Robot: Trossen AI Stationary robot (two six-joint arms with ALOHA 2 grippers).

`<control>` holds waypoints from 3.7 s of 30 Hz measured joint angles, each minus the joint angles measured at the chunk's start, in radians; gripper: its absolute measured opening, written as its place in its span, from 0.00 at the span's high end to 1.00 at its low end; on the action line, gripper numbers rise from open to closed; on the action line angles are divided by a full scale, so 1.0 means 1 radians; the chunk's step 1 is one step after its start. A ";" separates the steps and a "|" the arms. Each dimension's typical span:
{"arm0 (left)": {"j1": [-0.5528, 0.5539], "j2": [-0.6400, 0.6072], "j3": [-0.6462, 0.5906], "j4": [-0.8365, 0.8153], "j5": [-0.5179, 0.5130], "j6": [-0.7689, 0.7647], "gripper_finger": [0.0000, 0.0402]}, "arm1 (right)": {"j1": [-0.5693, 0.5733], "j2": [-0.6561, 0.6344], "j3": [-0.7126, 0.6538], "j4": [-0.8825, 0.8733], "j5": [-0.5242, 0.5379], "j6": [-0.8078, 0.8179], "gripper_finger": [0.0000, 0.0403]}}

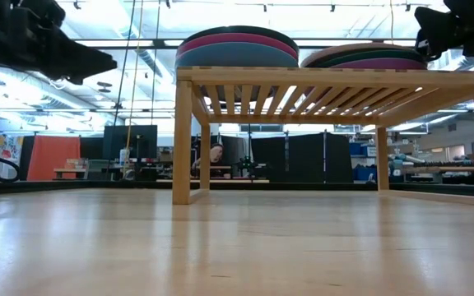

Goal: Place and stack plates onto a shelf
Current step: Return to Home Position

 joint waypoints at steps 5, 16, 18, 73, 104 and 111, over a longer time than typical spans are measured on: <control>-0.001 -0.109 0.000 -0.068 0.039 -0.005 0.64 | 0.000 0.000 0.000 0.000 0.000 0.000 0.56; 0.000 -0.112 -0.127 0.121 0.094 -0.027 0.64 | 0.000 0.000 0.000 0.001 -0.001 0.000 0.56; 0.000 -0.117 -0.127 0.128 0.094 -0.021 0.64 | 0.000 0.000 0.000 0.001 -0.001 0.000 0.56; 0.000 -0.115 -0.128 0.061 0.092 -0.033 0.64 | 0.000 -0.001 0.002 0.003 0.358 0.089 0.56; 0.000 -0.115 -0.128 0.061 0.092 -0.034 0.64 | 0.000 0.000 0.001 0.010 0.357 0.089 0.56; 0.000 -0.116 -0.128 0.060 0.092 -0.034 0.64 | 0.000 0.000 0.001 0.010 0.357 0.089 0.56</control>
